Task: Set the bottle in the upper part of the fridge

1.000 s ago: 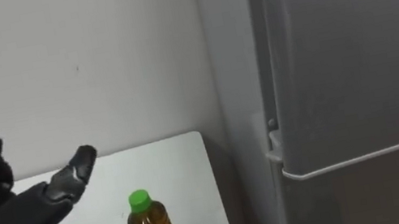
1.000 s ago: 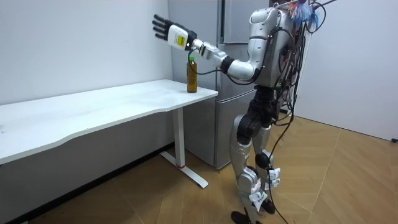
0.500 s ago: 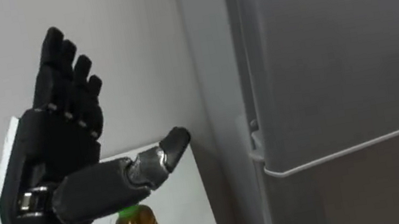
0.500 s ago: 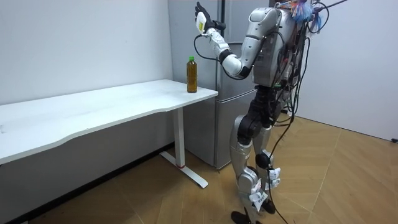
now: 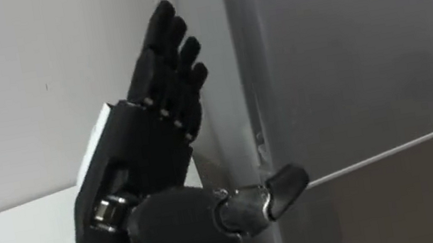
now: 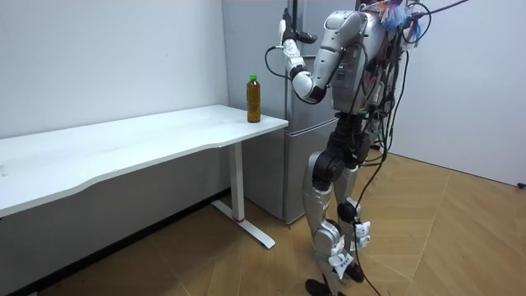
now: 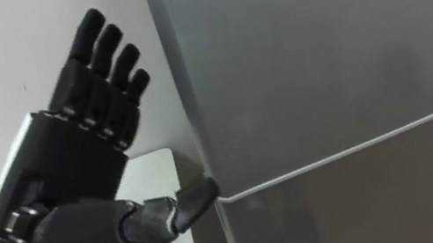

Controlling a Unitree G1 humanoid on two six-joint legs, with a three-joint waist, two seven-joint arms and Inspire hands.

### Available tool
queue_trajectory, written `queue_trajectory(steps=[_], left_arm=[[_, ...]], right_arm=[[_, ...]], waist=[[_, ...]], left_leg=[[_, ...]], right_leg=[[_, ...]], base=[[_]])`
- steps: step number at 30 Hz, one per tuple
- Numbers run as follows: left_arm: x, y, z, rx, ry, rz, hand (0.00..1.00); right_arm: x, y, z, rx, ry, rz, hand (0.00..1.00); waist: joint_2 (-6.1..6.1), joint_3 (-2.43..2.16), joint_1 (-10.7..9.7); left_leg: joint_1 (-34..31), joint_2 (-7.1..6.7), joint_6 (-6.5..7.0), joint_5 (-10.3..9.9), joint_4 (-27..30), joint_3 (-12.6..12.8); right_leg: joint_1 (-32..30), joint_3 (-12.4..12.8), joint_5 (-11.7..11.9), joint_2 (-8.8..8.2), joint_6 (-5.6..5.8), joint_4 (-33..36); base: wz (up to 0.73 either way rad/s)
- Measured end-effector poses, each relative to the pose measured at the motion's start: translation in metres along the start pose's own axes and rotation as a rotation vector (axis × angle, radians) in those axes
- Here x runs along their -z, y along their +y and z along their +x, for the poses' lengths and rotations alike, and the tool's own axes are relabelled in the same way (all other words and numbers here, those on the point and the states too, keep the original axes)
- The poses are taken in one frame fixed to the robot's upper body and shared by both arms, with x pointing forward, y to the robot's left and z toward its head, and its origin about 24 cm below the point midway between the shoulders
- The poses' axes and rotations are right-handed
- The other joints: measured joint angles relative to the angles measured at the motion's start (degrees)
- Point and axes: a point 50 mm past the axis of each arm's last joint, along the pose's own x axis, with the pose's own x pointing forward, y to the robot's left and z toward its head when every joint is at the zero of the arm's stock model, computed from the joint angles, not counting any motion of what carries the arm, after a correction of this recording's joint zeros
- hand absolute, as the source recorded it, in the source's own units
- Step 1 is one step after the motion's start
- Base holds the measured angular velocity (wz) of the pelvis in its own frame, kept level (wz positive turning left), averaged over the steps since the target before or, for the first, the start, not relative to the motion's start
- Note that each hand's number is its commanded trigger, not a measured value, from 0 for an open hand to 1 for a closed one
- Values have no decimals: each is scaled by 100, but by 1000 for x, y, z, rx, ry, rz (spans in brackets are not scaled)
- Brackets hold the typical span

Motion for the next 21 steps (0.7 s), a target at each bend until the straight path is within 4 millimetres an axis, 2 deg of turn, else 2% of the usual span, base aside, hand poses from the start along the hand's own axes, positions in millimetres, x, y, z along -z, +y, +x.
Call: queue_trajectory(steps=[18, 19, 20, 21], left_arm=[[12, -18, 1, 127, 69, -50, 0], [13, -18, 1, 129, 70, -52, 42], [14, -20, 1, 134, 74, -58, 57], [16, -21, 1, 136, 81, -64, 65]], right_arm=[[-7, 1, 1, -10, -8, -44, 0], [-7, 1, 1, -10, -8, -44, 0], [-7, 2, 1, -12, -7, -48, 0], [-7, 2, 1, -13, -3, -46, 0]], waist=[[-19, 12, 25], [-21, 13, 18], [-31, 19, 14], [-44, 20, 17]], left_leg=[[-109, 32, 0, 0, -6, 25], [-110, 31, 0, 0, -8, 25], [-108, 30, 0, 0, -13, 26], [-105, 29, 0, 0, -13, 28]], right_leg=[[-132, 41, 2, -1, -4, 45], [-126, 40, 2, -2, -4, 46], [-104, 36, 2, -2, -3, 46], [-97, 36, 2, -2, -3, 45]], base=[[0], [0], [4], [4]])
